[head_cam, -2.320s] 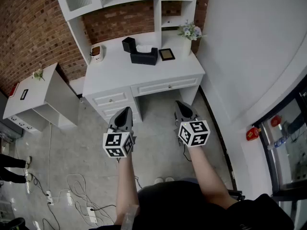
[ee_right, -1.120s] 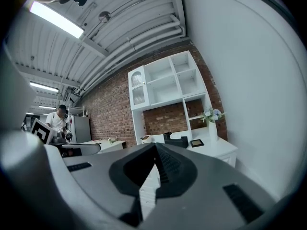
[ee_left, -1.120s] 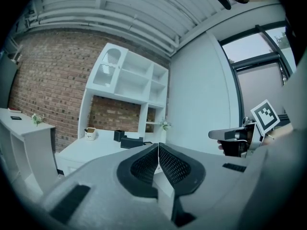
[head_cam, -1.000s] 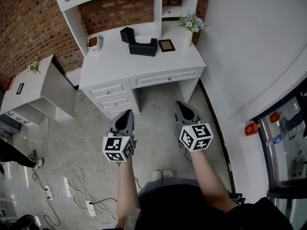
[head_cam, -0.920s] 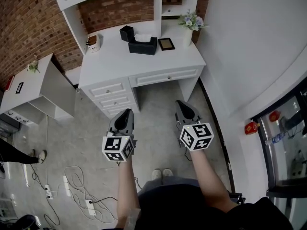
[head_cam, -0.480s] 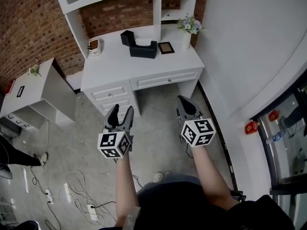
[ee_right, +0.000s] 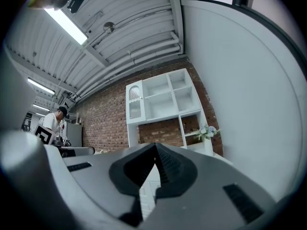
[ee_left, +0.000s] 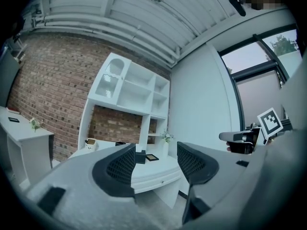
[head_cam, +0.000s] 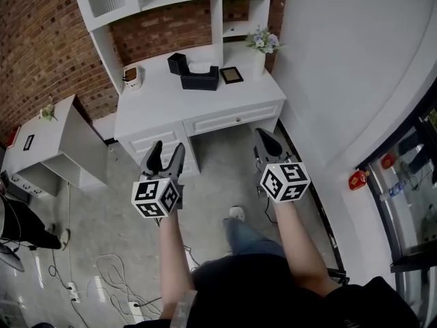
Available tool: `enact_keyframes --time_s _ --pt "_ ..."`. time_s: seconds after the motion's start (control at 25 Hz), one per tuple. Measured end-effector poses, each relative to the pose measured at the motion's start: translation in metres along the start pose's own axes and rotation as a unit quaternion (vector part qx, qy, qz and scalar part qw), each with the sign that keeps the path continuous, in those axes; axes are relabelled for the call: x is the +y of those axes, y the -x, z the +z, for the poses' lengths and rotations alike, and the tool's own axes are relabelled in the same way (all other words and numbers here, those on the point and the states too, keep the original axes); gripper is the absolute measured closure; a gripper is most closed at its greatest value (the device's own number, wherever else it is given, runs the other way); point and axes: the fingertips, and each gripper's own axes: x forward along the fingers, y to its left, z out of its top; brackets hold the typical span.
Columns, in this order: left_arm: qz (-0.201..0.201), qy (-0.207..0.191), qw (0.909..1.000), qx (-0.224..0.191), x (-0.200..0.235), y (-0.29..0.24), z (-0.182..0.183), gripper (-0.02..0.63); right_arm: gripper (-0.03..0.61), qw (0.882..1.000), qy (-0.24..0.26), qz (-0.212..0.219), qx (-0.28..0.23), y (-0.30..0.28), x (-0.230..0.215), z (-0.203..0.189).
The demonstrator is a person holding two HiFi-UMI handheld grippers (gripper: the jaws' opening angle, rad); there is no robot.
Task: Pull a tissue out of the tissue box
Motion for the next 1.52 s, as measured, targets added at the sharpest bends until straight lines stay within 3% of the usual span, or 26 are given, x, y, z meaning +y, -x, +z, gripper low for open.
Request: enact_keyframes --time_s 0.24,0.52,0.84,1.24,1.52 --pt "-0.005 -0.007 1.0 -0.004 0.006 -0.022 0.005 0.373 0.581 1.0 -0.002 -0.009 -0.013 -0.017 -0.015 0.008" --pt "-0.001 -0.012 0.9999 -0.004 0.044 -0.075 -0.001 0.372 0.581 1.0 -0.007 -0.006 -0.014 -0.084 -0.037 -0.006" --pt "0.016 -0.007 0.9996 0.024 0.1 -0.176 -0.024 0.372 0.581 0.999 -0.032 0.004 0.022 -0.203 -0.082 -0.045" --pt "0.05 -0.001 0.9978 0.044 0.192 -0.339 -0.028 0.373 0.581 0.998 -0.002 0.057 0.034 -0.403 -0.122 -0.044" --pt "0.055 -0.003 0.9971 0.052 0.221 -0.413 -0.027 0.373 0.581 0.995 -0.022 0.076 0.055 -0.486 -0.144 -0.058"
